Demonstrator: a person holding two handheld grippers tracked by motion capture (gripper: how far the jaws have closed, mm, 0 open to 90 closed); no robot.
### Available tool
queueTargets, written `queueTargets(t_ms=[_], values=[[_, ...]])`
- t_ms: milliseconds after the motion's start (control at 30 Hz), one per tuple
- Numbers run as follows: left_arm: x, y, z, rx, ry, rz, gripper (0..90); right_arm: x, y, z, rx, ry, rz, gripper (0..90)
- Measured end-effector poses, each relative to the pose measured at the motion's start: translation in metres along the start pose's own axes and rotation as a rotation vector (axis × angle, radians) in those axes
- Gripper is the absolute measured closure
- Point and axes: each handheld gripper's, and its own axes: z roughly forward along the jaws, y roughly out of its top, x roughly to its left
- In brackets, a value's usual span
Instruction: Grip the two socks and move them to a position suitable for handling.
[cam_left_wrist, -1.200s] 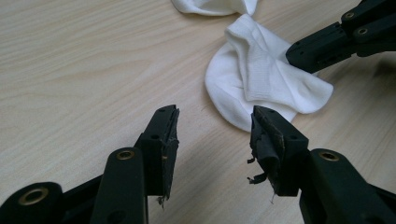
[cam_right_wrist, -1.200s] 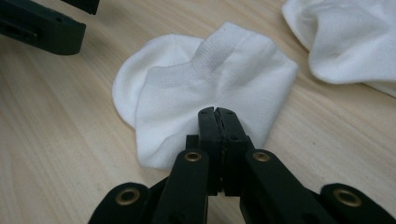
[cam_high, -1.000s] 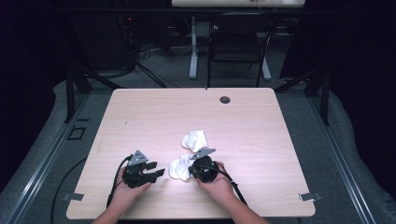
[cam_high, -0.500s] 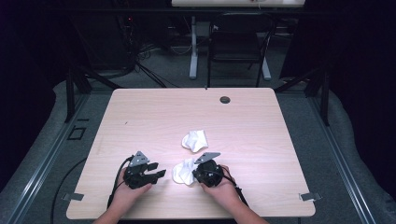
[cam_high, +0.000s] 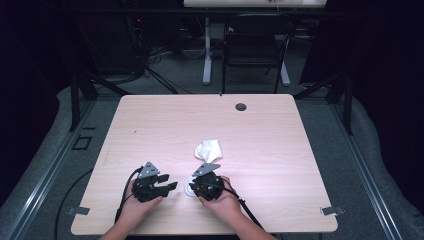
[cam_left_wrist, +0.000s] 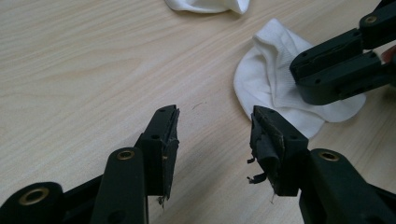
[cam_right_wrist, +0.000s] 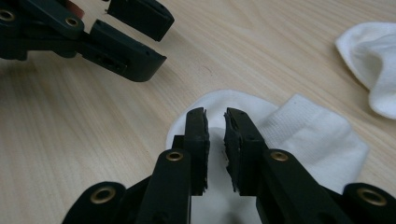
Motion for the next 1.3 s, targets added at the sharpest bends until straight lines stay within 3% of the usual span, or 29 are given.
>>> queueTargets(t_ms=[267,333,367,533,767,967,1167,1300], values=[[0.001,0.0,0.0,0.0,0.001,0.002,51.6,0.001,-0.001,0.006,0.019,-0.01,0.003,74.3],[0.0,0.001,0.0,0.003,-0.002,0.003,51.6,0.001,0.0,0.006,0.037,-0.007,-0.018,73.4],[0.0,0.001,0.0,0.007,-0.001,0.005,51.6,0.003,-0.001,0.007,0.023,-0.013,-0.014,73.5],[0.0,0.001,0.0,0.007,0.0,0.002,51.6,0.008,-0.004,0.008,0.034,-0.052,-0.082,75.2],[0.0,0.001,0.0,0.007,0.0,0.002,51.6,0.013,-0.007,0.01,0.008,-0.096,-0.131,79.5],[-0.001,0.0,0.001,0.007,0.001,0.006,51.6,0.008,-0.005,0.009,0.02,-0.085,-0.092,85.5],[-0.002,0.0,0.001,0.004,0.007,0.006,51.6,0.003,-0.004,0.006,0.013,-0.052,-0.029,87.4],[-0.002,0.0,0.002,0.005,-0.002,0.003,51.6,0.002,-0.002,0.001,0.001,-0.039,-0.012,87.6]])
